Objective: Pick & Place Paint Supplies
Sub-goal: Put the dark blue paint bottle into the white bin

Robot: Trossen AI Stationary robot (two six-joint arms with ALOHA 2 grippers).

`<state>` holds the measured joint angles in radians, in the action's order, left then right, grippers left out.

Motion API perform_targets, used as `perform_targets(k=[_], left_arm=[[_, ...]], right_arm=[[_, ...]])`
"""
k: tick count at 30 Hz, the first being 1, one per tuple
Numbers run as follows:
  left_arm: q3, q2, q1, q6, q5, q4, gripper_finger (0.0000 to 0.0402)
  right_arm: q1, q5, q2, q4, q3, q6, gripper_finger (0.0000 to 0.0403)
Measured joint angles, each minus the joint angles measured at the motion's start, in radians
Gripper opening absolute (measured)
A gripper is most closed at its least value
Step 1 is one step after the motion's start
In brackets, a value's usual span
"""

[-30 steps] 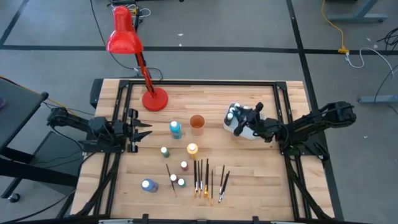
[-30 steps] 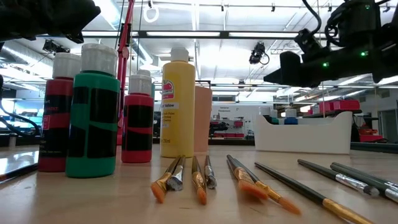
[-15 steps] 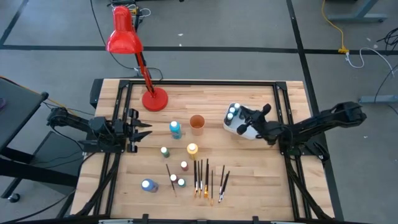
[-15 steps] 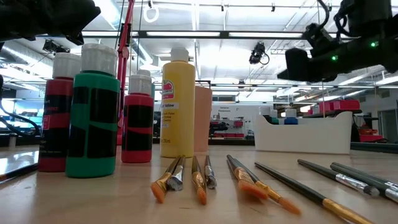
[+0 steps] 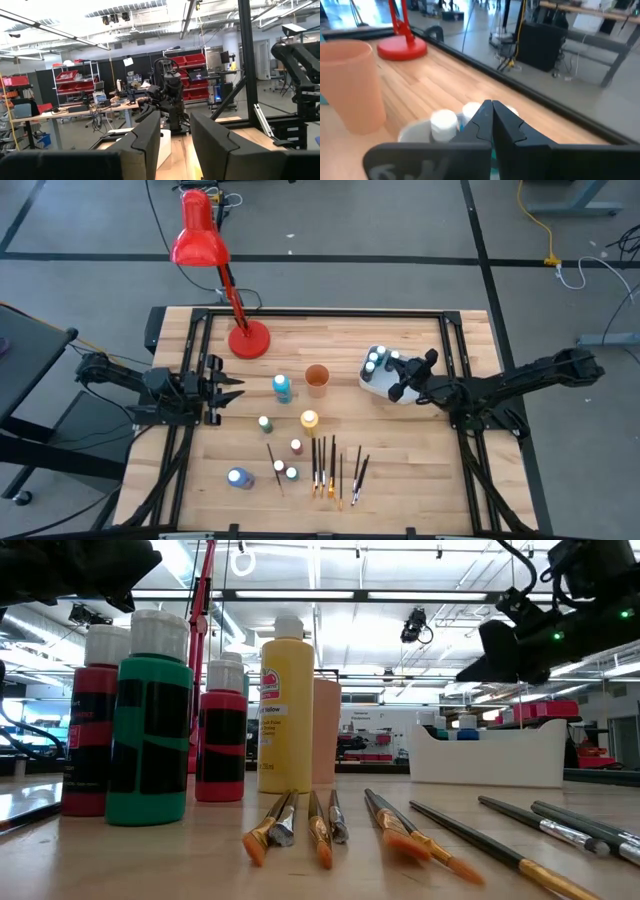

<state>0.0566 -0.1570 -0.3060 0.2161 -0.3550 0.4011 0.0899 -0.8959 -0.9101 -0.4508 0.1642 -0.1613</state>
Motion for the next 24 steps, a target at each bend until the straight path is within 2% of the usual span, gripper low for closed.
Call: perform_targets(k=[4,9,24], left_arm=[[0.0,0.0,0.0,0.0,0.0,0.0,0.0116],[0.0,0.0,0.0,0.0,0.0,0.0,0.0116],[0.0,0.0,0.0,0.001,0.0,0.002,0.0116]], right_arm=[[-0.002,0.048,0.055,0.238,0.0,-0.188,0.0001],[-0.017,0.062,0.061,0.402,0.0,-0.363,0.0],[-0.212,0.245,0.024,0.466,0.0,-0.549,0.0]])
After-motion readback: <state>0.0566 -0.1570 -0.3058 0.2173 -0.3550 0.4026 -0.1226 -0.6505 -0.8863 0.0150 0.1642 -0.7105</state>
